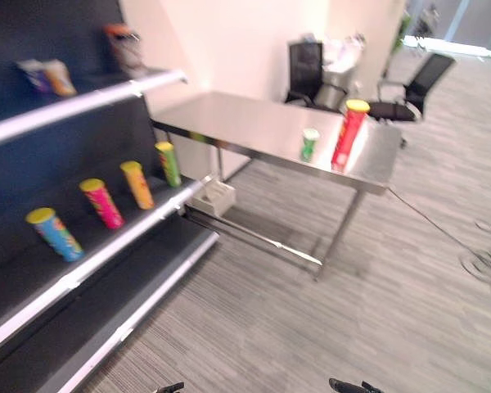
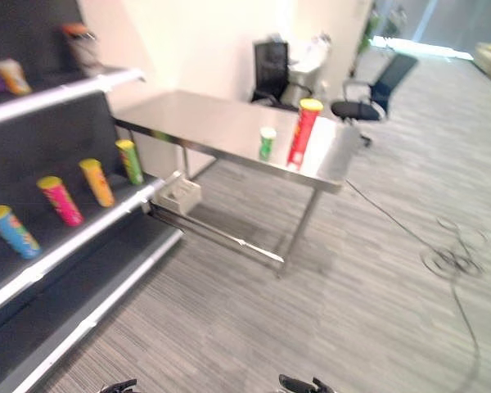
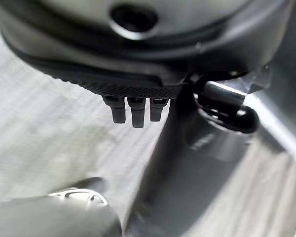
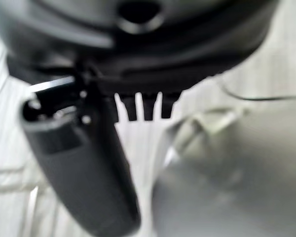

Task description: Put the goods on the table back onto the shelves and tidy them up.

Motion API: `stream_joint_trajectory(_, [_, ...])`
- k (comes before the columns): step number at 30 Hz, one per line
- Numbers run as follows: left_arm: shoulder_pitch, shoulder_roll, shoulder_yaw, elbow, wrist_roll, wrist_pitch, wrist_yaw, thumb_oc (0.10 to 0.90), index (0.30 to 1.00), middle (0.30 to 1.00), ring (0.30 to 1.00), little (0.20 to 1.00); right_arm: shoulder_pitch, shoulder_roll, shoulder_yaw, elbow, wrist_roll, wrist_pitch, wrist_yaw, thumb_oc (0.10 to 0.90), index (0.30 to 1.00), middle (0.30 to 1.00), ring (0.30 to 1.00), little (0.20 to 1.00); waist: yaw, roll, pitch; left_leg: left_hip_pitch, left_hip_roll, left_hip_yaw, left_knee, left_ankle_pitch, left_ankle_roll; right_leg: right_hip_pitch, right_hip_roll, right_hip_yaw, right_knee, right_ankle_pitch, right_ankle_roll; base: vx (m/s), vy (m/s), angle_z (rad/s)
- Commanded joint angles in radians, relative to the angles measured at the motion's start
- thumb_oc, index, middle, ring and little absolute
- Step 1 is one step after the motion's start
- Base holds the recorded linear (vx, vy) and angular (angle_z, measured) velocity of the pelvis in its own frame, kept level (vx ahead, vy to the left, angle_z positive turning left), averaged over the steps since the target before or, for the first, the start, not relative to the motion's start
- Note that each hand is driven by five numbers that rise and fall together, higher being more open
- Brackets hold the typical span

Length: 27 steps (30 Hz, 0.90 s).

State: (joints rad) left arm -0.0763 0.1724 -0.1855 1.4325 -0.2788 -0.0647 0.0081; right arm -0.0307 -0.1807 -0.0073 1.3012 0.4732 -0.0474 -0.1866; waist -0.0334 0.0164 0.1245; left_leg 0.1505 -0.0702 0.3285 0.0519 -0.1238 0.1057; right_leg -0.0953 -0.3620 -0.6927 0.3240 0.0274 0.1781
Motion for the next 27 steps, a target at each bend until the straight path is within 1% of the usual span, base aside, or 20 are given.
stream_joint_trajectory(1, [-0.004, -0.048, -0.01, 0.024, 0.073, -0.024, -0.018, 0.8, 0.9, 0.9, 0.9, 0.9, -0.032, 0.029, 0.048, -0.023, -0.052, -0.034, -0.02, 0.8, 0.9, 0.9, 0.9, 0.9, 0.042, -0.024, 0.028, 0.094, 0.09, -0.012, -0.139, 0.01, -0.108, 0.073, 0.008, 0.001, -0.177, 0.159, 0.042, 0.07, -0.08, -0.04])
stream_joint_trajectory(3, [-0.006, -0.045, -0.014, 0.018, 0.091, -0.025, -0.016, 0.8, 0.9, 0.9, 0.9, 0.9, -0.03, 0.037, 0.053, -0.023, -0.044, -0.034, -0.017, 0.8, 0.9, 0.9, 0.9, 0.9, 0.046, -0.03, 0.03, 0.102, 0.098, -0.006, -0.139, 0.003, -0.118, 0.073, 0.005, 0.003, -0.24, 0.175, 0.049, 0.13, -0.092, 0.09])
stream_joint_trajectory(4, [0.009, 0.09, 0.041, 0.037, 0.117, 0.001, -0.139, 0.8, 0.9, 0.9, 0.9, 0.9, -0.027, 0.009, 0.044, -0.037, -0.05, -0.038, 0.017, 0.8, 0.9, 0.9, 0.9, 0.9, 0.039, -0.023, 0.021, 0.109, 0.099, 0.002, -0.139, 0.0, -0.126, 0.07, 0.007, 0.021, -0.269, 0.2, 0.057, 0.16, -0.06, 0.07])
stream_joint_trajectory(5, [0.028, 0.054, 0.035, 0.011, 0.126, -0.03, -0.049, 0.8, 0.9, 0.9, 0.9, 0.9, -0.023, 0.026, 0.039, -0.031, -0.04, -0.034, 0.0, 0.8, 0.9, 0.9, 0.9, 0.9, 0.047, -0.027, 0.024, 0.114, 0.1, 0.005, -0.139, -0.007, -0.127, 0.074, 0.0, 0.019, -0.289, 0.201, 0.057, 0.16, -0.056, -0.02])
stream_joint_trajectory(6, [0.032, 0.024, 0.013, -0.016, 0.159, -0.047, -0.004, 0.8, 0.9, 0.9, 0.9, 0.9, -0.026, 0.037, 0.039, -0.026, -0.037, -0.03, -0.001, 0.8, 0.9, 0.9, 0.9, 0.9, 0.059, -0.028, 0.025, 0.119, 0.103, 0.002, -0.139, -0.01, -0.128, 0.079, -0.004, 0.012, -0.297, 0.202, 0.058, 0.2, -0.107, -0.15])
stream_joint_trajectory(7, [0.041, -0.007, -0.018, -0.028, 0.174, -0.057, 0.011, 0.8, 0.9, 0.9, 0.9, 0.9, -0.031, 0.052, 0.057, -0.02, -0.038, -0.039, -0.003, 0.8, 0.9, 0.9, 0.9, 0.9, 0.073, -0.03, 0.025, 0.131, 0.105, 0.003, -0.139, -0.016, -0.133, 0.089, -0.018, -0.001, -0.309, 0.214, 0.062, 0.15, -0.082, -0.2])
stream_joint_trajectory(9, [0.04, -0.015, -0.028, -0.025, 0.171, -0.054, 0.012, 0.8, 0.9, 0.9, 0.9, 0.9, -0.038, 0.054, 0.063, -0.015, -0.032, -0.041, 0.0, 0.8, 0.9, 0.9, 0.9, 0.9, 0.078, -0.032, 0.025, 0.141, 0.103, 0.002, -0.139, -0.021, -0.132, 0.093, -0.024, -0.008, -0.301, 0.216, 0.061, 0.18, -0.04, 0.03])
stream_joint_trajectory(11, [0.039, -0.017, -0.037, -0.019, 0.173, -0.049, 0.013, 0.8, 0.9, 0.9, 0.9, 0.9, -0.045, 0.055, 0.068, 0.007, -0.024, -0.043, 0.003, 0.8, 0.9, 0.9, 0.9, 0.9, 0.079, -0.035, 0.014, 0.166, 0.103, -0.005, -0.137, -0.044, -0.135, 0.098, -0.021, -0.014, -0.275, 0.192, 0.056, 0.28, -0.025, 0.05])
stream_joint_trajectory(14, [0.044, -0.016, -0.028, -0.014, 0.153, -0.049, 0.016, 0.8, 0.9, 0.9, 0.9, 0.9, -0.066, 0.046, 0.078, 0.048, -0.034, -0.042, 0.014, 0.8, 0.9, 0.9, 0.9, 0.9, 0.075, -0.016, -0.007, 0.196, 0.136, -0.005, -0.111, -0.063, -0.148, 0.088, 0.003, -0.022, -0.236, 0.137, 0.031, 0.24, -0.036, 0.01])
stream_joint_trajectory(15, [0.044, -0.016, -0.028, -0.014, 0.153, -0.049, 0.016, 0.8, 0.9, 0.9, 0.9, 0.9, -0.067, 0.046, 0.079, 0.05, -0.034, -0.043, 0.015, 0.8, 0.9, 0.9, 0.9, 0.9, 0.075, -0.015, -0.008, 0.194, 0.139, -0.004, -0.108, -0.065, -0.15, 0.088, 0.005, -0.022, -0.235, 0.134, 0.029, 0.22, -0.127, -0.05])
stream_joint_trajectory(16, [0.038, -0.015, -0.026, -0.022, 0.12, -0.053, 0.021, 0.8, 0.9, 0.9, 0.9, 0.9, -0.088, 0.037, 0.092, 0.069, -0.044, -0.05, 0.011, 0.8, 0.9, 0.9, 0.9, 0.9, 0.077, -0.002, -0.018, 0.166, 0.192, -0.005, -0.017, -0.032, -0.176, 0.099, 0.049, -0.017, -0.254, 0.099, 0.001, 0.18, -0.164, -0.04])
stream_joint_trajectory(17, [0.032, -0.013, -0.028, -0.028, 0.108, -0.056, 0.022, 0.8, 0.9, 0.9, 0.9, 0.9, -0.1, 0.031, 0.1, 0.071, -0.046, -0.056, 0.006, 0.8, 0.9, 0.9, 0.9, 0.9, 0.082, 0.002, -0.021, 0.137, 0.219, -0.005, 0.036, -0.01, -0.191, 0.109, 0.073, -0.015, -0.275, 0.084, -0.014, 0.23, -0.219, 0.03])
stream_joint_trajectory(19, [0.017, -0.008, -0.041, -0.048, 0.095, -0.064, 0.027, 0.8, 0.9, 0.9, 0.9, 0.9, -0.118, 0.018, 0.116, 0.067, -0.046, -0.066, -0.004, 0.8, 0.9, 0.9, 0.9, 0.9, 0.098, 0.002, -0.019, 0.063, 0.279, -0.011, 0.183, 0.076, -0.23, 0.142, 0.122, -0.002, -0.326, 0.057, -0.052, 0.15, -0.21, -0.01])
stream_joint_trajectory(20, [0.011, -0.004, -0.047, -0.06, 0.086, -0.066, 0.029, 0.8, 0.9, 0.9, 0.9, 0.9, -0.125, 0.013, 0.127, 0.059, -0.049, -0.072, -0.007, 0.8, 0.9, 0.9, 0.9, 0.9, 0.109, 0.0, -0.014, 0.021, 0.306, -0.024, 0.279, 0.12, -0.249, 0.16, 0.145, 0.005, -0.35, 0.043, -0.076, 0.2, -0.282, -0.33])
stream_joint_trajectory(21, [-0.004, 0.0, -0.057, -0.082, 0.083, -0.066, 0.036, 0.8, 0.9, 0.9, 0.9, 0.9, -0.138, -0.001, 0.154, 0.036, -0.073, -0.073, -0.015, 0.8, 0.9, 0.9, 0.9, 0.9, 0.136, -0.011, 0.007, -0.064, 0.341, -0.063, 0.45, 0.183, -0.264, 0.204, 0.183, 0.017, -0.399, 0.01, -0.115, 0.15, -0.215, -0.53])
stream_joint_trajectory(22, [-0.005, 0.0, -0.057, -0.082, 0.083, -0.066, 0.036, 0.8, 0.9, 0.9, 0.9, 0.9, -0.139, -0.001, 0.154, 0.035, -0.073, -0.072, -0.016, 0.8, 0.9, 0.9, 0.9, 0.9, 0.134, -0.008, 0.007, -0.072, 0.347, -0.068, 0.463, 0.18, -0.267, 0.203, 0.19, 0.015, -0.4, 0.007, -0.119, 0.15, -0.146, -0.43])
stream_joint_trajectory(23, [-0.013, -0.003, -0.06, -0.086, 0.083, -0.068, 0.04, 0.8, 0.9, 0.9, 0.9, 0.9, -0.145, -0.009, 0.171, 0.018, -0.096, -0.072, -0.02, 0.8, 0.9, 0.9, 0.9, 0.9, 0.144, -0.02, 0.019, -0.108, 0.344, -0.081, 0.487, 0.158, -0.253, 0.215, 0.189, 0.021, -0.406, -0.009, -0.118, 0.12, -0.021, -0.34])
stream_joint_trajectory(24, [-0.016, -0.005, -0.063, -0.094, 0.082, -0.072, 0.041, 0.8, 0.9, 0.9, 0.9, 0.9, -0.15, -0.019, 0.187, 0.001, -0.125, -0.072, -0.023, 0.8, 0.9, 0.9, 0.9, 0.9, 0.151, -0.028, 0.027, -0.143, 0.342, -0.084, 0.479, 0.132, -0.244, 0.224, 0.186, 0.032, -0.411, -0.02, -0.113, 0.16, 0.008, -0.39])
stream_joint_trajectory(25, [-0.015, -0.006, -0.062, -0.103, 0.076, -0.075, 0.041, 0.8, 0.9, 0.9, 0.9, 0.9, -0.153, -0.023, 0.199, -0.017, -0.146, -0.07, -0.026, 0.8, 0.9, 0.9, 0.9, 0.9, 0.157, -0.032, 0.029, -0.163, 0.345, -0.081, 0.458, 0.114, -0.238, 0.227, 0.185, 0.048, -0.411, -0.027, -0.106, 0.16, 0.07, -0.41])
stream_joint_trajectory(27, [-0.005, -0.003, -0.047, -0.133, 0.029, -0.086, 0.036, 0.8, 0.9, 0.9, 0.9, 0.9, -0.154, -0.04, 0.223, -0.062, -0.191, -0.077, -0.03, 0.8, 0.9, 0.9, 0.9, 0.9, 0.163, -0.033, 0.029, -0.175, 0.333, -0.068, 0.333, 0.076, -0.225, 0.227, 0.174, 0.068, -0.411, -0.033, -0.088, 0.16, 0.143, -0.44])
